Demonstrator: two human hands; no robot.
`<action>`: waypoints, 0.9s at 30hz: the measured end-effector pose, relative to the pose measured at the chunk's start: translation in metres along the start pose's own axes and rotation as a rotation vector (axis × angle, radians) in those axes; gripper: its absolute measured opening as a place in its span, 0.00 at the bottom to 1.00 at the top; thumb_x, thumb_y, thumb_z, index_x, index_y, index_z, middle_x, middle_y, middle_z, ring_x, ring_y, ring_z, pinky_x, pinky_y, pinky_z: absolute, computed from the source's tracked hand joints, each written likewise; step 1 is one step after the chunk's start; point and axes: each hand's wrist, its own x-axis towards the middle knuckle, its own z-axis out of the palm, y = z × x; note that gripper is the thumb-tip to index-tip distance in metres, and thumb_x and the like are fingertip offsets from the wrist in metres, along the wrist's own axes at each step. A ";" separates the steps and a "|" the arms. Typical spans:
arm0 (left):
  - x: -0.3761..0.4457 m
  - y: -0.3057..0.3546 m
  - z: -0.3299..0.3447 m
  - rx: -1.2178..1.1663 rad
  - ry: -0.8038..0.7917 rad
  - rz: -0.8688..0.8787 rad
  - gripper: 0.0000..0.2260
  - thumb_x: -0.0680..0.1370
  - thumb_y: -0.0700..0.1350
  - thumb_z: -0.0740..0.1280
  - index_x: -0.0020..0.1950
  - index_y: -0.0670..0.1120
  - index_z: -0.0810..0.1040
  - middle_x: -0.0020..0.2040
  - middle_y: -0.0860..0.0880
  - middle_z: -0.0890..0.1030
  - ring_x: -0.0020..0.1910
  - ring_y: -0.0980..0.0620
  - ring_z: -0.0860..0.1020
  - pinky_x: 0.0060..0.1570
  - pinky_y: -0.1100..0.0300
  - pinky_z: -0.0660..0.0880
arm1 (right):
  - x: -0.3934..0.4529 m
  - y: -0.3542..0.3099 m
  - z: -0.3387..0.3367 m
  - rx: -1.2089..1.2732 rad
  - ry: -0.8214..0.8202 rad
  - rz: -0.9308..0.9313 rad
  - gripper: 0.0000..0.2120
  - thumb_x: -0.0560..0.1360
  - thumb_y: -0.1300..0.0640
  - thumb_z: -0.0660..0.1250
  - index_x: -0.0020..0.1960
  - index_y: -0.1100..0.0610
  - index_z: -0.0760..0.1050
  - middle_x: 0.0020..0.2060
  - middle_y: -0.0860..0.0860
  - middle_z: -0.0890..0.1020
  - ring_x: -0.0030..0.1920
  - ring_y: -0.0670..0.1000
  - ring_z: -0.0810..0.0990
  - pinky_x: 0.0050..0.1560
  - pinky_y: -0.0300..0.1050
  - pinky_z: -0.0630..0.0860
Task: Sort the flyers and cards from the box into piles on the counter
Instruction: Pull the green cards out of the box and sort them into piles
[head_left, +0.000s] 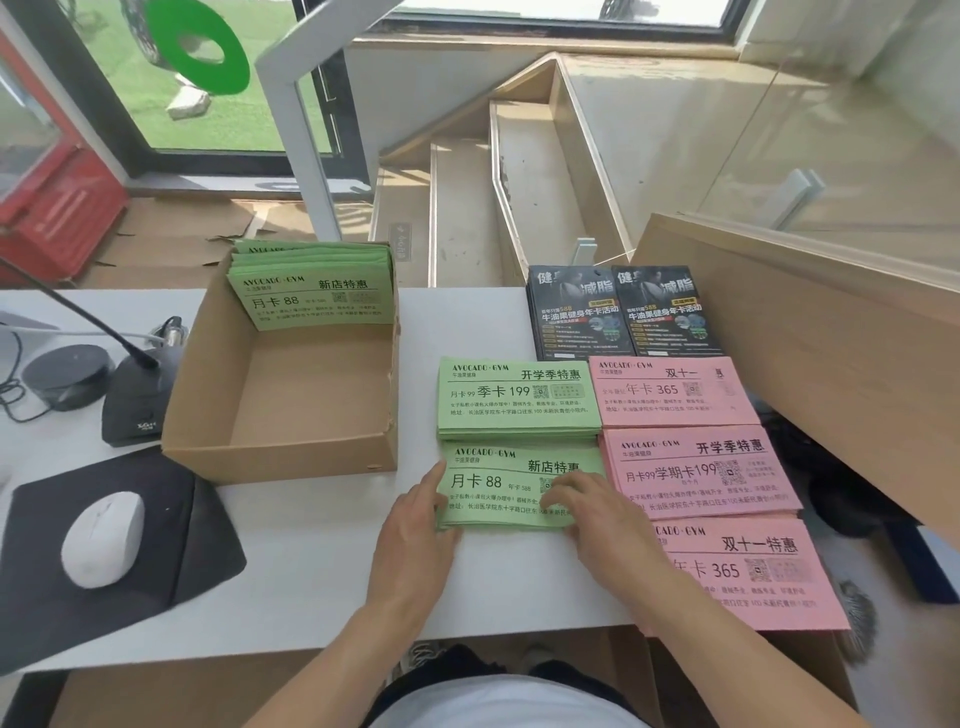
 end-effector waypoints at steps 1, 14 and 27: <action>0.000 0.000 0.000 0.003 0.005 0.013 0.37 0.75 0.39 0.74 0.79 0.58 0.61 0.53 0.62 0.73 0.54 0.57 0.74 0.59 0.60 0.73 | 0.001 0.002 -0.003 0.002 -0.015 -0.010 0.23 0.77 0.66 0.65 0.64 0.42 0.74 0.66 0.38 0.71 0.67 0.44 0.68 0.53 0.41 0.73; 0.009 -0.007 -0.003 0.002 -0.001 0.004 0.37 0.74 0.43 0.76 0.77 0.60 0.62 0.59 0.55 0.77 0.56 0.62 0.70 0.57 0.67 0.65 | 0.002 0.009 -0.006 0.026 -0.059 -0.074 0.23 0.79 0.65 0.63 0.65 0.41 0.72 0.75 0.34 0.63 0.77 0.41 0.58 0.73 0.42 0.62; 0.007 -0.013 -0.006 0.016 -0.019 0.006 0.30 0.73 0.45 0.77 0.73 0.56 0.70 0.49 0.63 0.72 0.53 0.58 0.73 0.58 0.63 0.71 | 0.015 0.003 -0.028 -0.025 -0.165 -0.092 0.27 0.72 0.63 0.65 0.64 0.38 0.73 0.70 0.32 0.66 0.69 0.40 0.67 0.62 0.42 0.73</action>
